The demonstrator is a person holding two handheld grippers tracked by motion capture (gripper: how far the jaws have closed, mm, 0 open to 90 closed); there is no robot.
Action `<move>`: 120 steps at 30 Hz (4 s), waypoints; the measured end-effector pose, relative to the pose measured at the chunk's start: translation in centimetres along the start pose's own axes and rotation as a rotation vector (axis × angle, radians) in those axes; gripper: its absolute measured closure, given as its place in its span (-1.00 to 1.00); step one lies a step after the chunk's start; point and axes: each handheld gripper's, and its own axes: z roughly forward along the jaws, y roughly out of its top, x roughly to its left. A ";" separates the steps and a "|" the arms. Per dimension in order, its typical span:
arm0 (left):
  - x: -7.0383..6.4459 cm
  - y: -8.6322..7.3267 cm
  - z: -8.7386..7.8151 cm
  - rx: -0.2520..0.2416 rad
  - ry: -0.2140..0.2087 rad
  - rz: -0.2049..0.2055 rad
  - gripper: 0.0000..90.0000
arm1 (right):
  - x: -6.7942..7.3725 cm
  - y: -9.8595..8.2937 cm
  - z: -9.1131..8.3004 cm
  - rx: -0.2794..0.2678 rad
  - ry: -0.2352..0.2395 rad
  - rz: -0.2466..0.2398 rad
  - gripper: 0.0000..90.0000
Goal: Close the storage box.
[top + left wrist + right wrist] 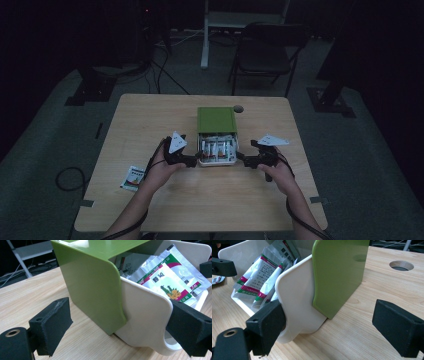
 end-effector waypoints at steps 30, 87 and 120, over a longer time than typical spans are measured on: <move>1.0 0.5 1.3 0.007 0.039 -0.007 -0.80 | -0.5 0.4 1.0 -0.014 -0.025 0.017 -0.76; 1.4 1.2 3.6 -0.001 0.047 -0.038 -0.83 | -0.9 1.4 2.5 -0.028 -0.105 0.063 -0.76; 0.4 0.3 0.1 -0.012 0.085 -0.105 -0.83 | -0.1 0.3 -0.2 -0.022 -0.120 0.036 -0.76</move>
